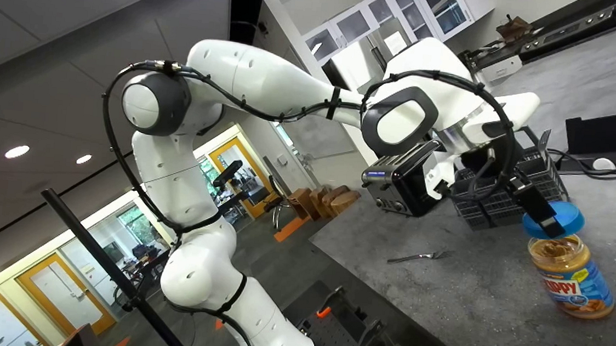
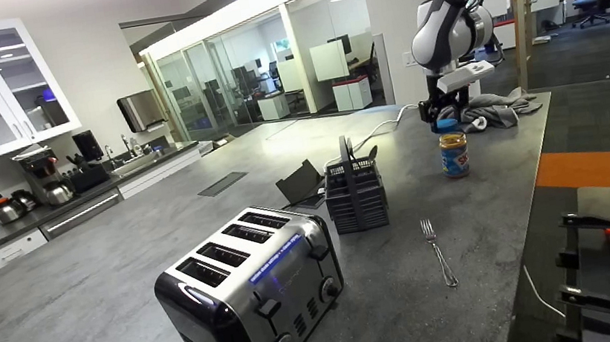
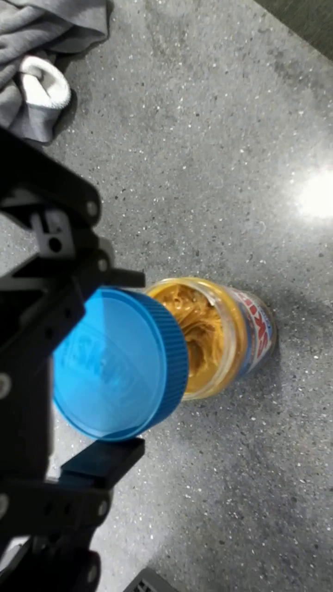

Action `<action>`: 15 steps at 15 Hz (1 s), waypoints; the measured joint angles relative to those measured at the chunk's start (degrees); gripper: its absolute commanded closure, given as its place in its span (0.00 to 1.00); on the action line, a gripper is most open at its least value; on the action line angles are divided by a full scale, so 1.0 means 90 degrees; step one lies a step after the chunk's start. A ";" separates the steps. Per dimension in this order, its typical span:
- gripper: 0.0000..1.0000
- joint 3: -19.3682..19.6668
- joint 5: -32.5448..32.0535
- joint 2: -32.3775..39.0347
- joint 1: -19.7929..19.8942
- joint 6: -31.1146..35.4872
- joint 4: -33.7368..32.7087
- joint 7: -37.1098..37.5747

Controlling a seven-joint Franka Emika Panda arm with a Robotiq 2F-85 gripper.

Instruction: Pick up the lid and close it on the jar

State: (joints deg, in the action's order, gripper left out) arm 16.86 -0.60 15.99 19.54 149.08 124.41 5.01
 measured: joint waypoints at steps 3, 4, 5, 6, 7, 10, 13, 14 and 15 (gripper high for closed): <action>0.46 -0.0008 0.0361 -0.0142 0.0019 0.0274 0.0370 -0.0411; 0.46 -0.0008 0.0448 -0.0195 0.0022 0.0316 0.0463 -0.0514; 0.46 -0.0008 0.0514 -0.0250 0.0026 0.0337 0.0546 -0.0601; 0.46 -0.0006 0.0532 -0.0313 0.0032 0.0345 0.0619 -0.0654; 0.46 -0.0002 0.0532 -0.0374 0.0035 0.0348 0.0681 -0.0660; 0.46 0.0038 0.0532 -0.0513 0.0036 0.0392 0.0798 -0.0660; 0.46 0.0095 0.0528 -0.0542 0.0036 0.0392 0.0813 -0.0660; 0.46 0.0109 0.0528 -0.0541 0.0038 0.0392 0.0813 -0.0660; 0.46 0.0114 0.0528 -0.0536 0.0042 0.0392 0.0813 -0.0660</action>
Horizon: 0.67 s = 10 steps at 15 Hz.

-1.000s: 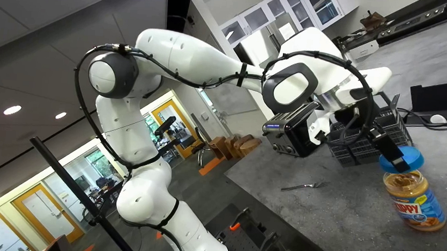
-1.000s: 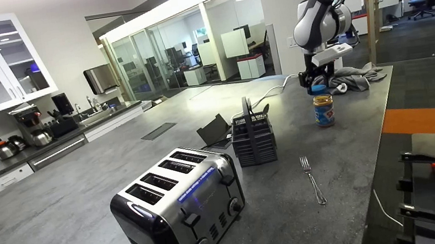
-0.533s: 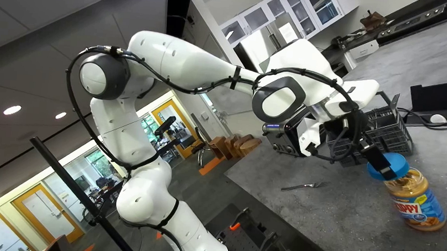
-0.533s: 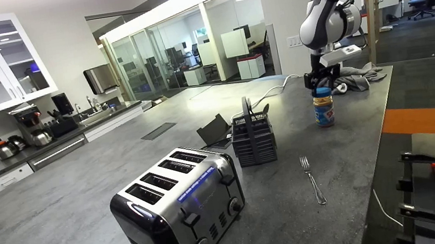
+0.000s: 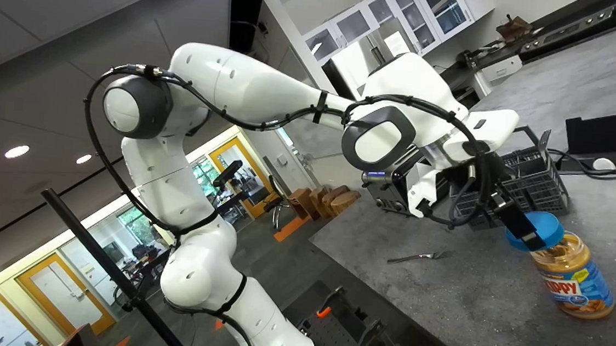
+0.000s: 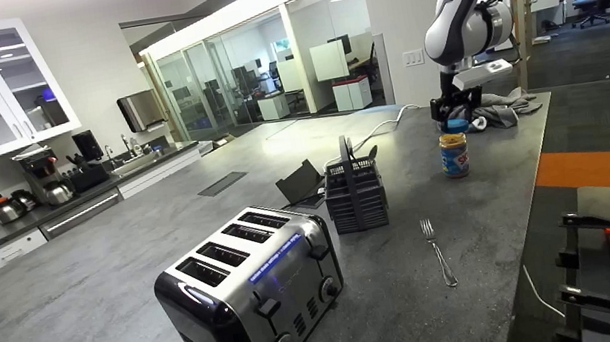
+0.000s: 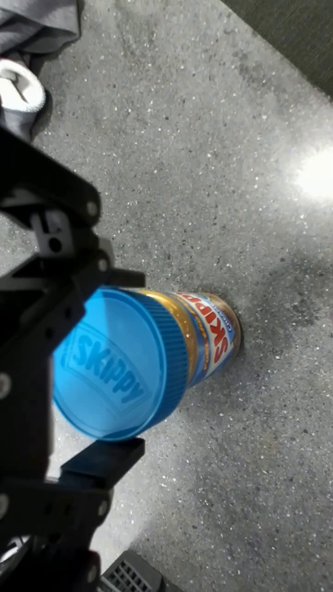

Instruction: Pick up the lid and close it on the jar

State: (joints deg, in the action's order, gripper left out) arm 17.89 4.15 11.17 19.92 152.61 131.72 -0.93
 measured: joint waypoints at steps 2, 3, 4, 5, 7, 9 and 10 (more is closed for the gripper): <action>0.46 0.0001 0.0000 0.0021 0.0007 0.0002 -0.0001 0.0000; 0.46 0.0001 0.0000 0.0041 0.0007 0.0012 -0.0003 0.0000; 0.46 0.0001 0.0000 0.0068 0.0007 0.0031 -0.0007 0.0000; 0.46 0.0001 0.0000 0.0100 0.0007 0.0051 -0.0011 0.0000; 0.46 0.0001 0.0000 0.0178 0.0007 0.0094 -0.0032 0.0004; 0.46 0.0001 0.0000 0.0255 0.0007 0.0157 -0.0049 0.0007; 0.46 0.0001 0.0000 0.0289 0.0007 0.0197 -0.0059 0.0012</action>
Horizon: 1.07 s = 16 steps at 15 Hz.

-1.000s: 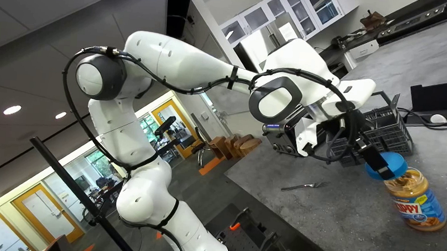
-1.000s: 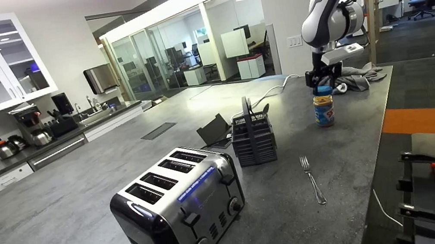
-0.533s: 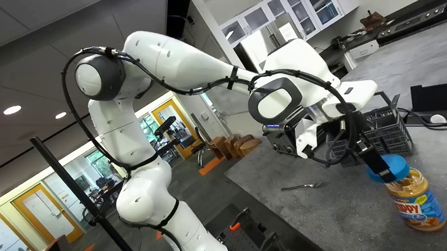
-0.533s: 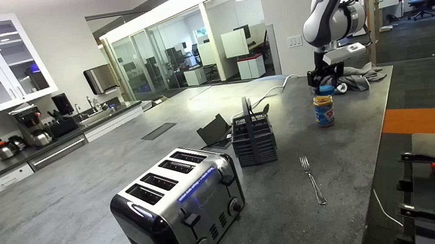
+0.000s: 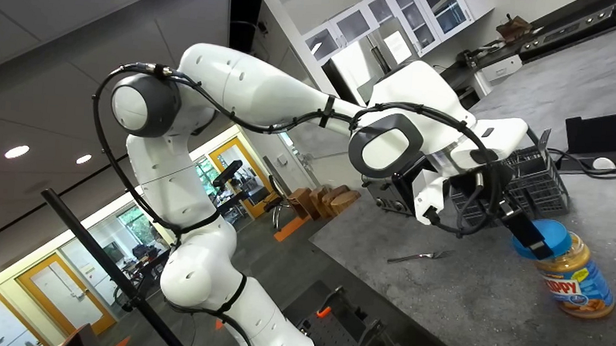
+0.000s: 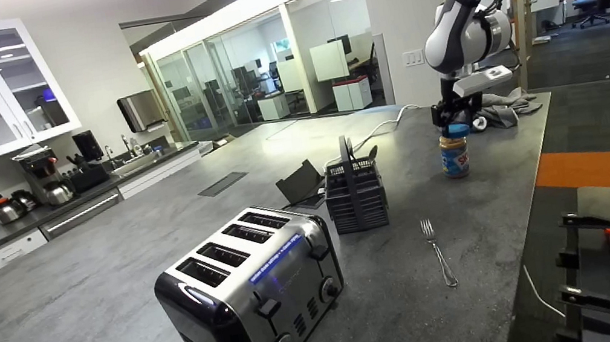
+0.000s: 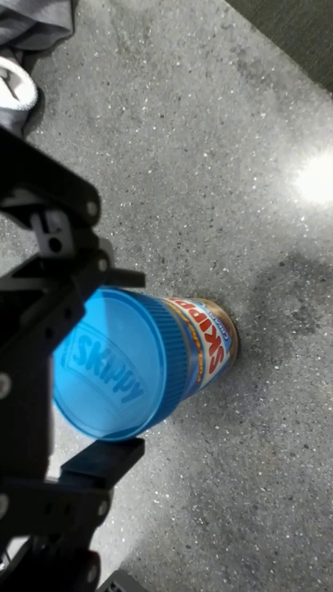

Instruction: Pick up the lid and close it on the jar

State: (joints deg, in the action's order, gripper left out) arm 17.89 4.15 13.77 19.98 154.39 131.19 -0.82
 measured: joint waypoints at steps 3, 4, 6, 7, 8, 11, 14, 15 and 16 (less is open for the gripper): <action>0.46 0.0000 0.0000 0.0101 0.0000 0.0094 -0.0039 0.0004; 0.46 0.0000 0.0000 0.0130 0.0000 0.0103 -0.0056 0.0007; 0.46 0.0000 0.0000 0.0181 0.0000 0.0107 -0.0101 0.0008; 0.46 0.0000 0.0001 0.0205 0.0000 0.0109 -0.0125 0.0008; 0.46 0.0000 0.0002 0.0224 0.0000 0.0111 -0.0144 0.0008; 0.46 -0.0004 0.0005 0.0263 0.0000 0.0118 -0.0188 0.0008; 0.46 -0.0049 0.0087 0.0285 0.0002 0.0118 -0.0212 0.0003; 0.46 -0.0071 0.0142 0.0290 0.0007 0.0118 -0.0222 -0.0005; 0.46 -0.0084 0.0181 0.0293 0.0011 0.0118 -0.0228 -0.0006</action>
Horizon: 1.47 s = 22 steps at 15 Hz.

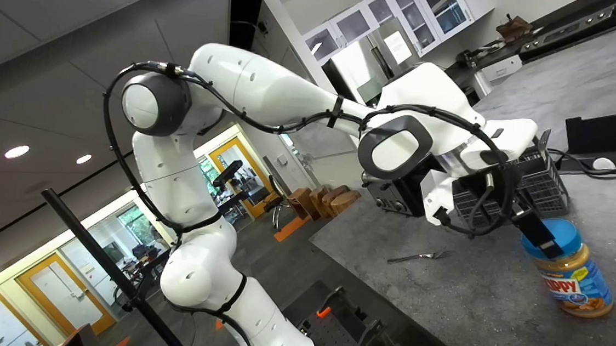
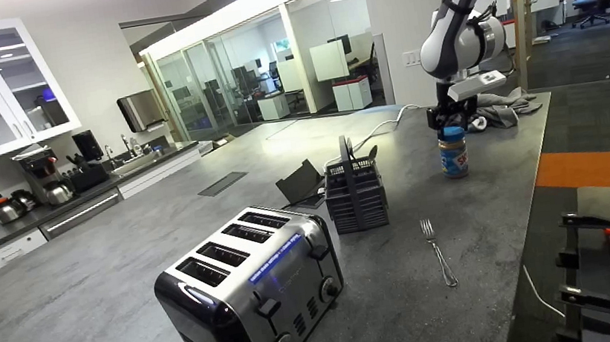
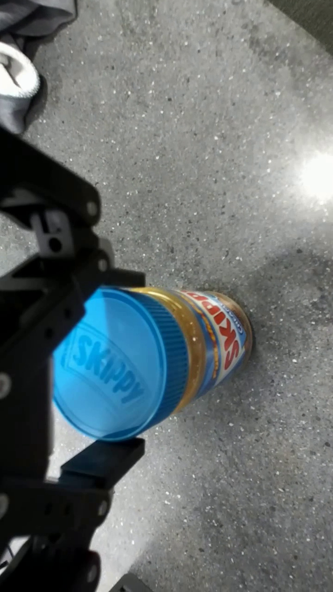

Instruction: Pick up the lid and close it on the jar

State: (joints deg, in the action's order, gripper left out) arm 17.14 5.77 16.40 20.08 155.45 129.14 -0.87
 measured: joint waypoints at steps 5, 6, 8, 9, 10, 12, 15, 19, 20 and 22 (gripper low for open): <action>0.46 -0.0004 0.0014 0.0012 0.0010 0.0000 -0.0014 0.0000; 0.46 -0.0004 0.0014 0.0012 0.0011 0.0000 -0.0014 0.0000; 0.46 -0.0004 0.0014 0.0012 0.0013 0.0000 -0.0014 0.0000; 0.46 -0.0004 0.0014 0.0012 0.0015 -0.0001 -0.0014 0.0000; 0.46 -0.0004 0.0014 0.0012 0.0015 -0.0002 -0.0014 0.0000; 0.46 -0.0004 0.0014 0.0012 0.0016 -0.0010 -0.0014 0.0000; 0.46 -0.0004 0.0012 0.0012 0.0018 -0.0056 -0.0015 0.0000; 0.00 -0.0003 -0.0010 0.0012 0.0018 -0.0078 -0.0022 0.0000; 0.00 -0.0003 -0.0010 0.0012 0.0018 -0.0084 -0.0022 0.0000; 0.00 -0.0003 -0.0010 0.0012 0.0018 -0.0090 -0.0022 0.0000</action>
State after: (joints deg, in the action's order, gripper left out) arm 17.11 5.68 16.52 20.24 154.64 128.94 -0.87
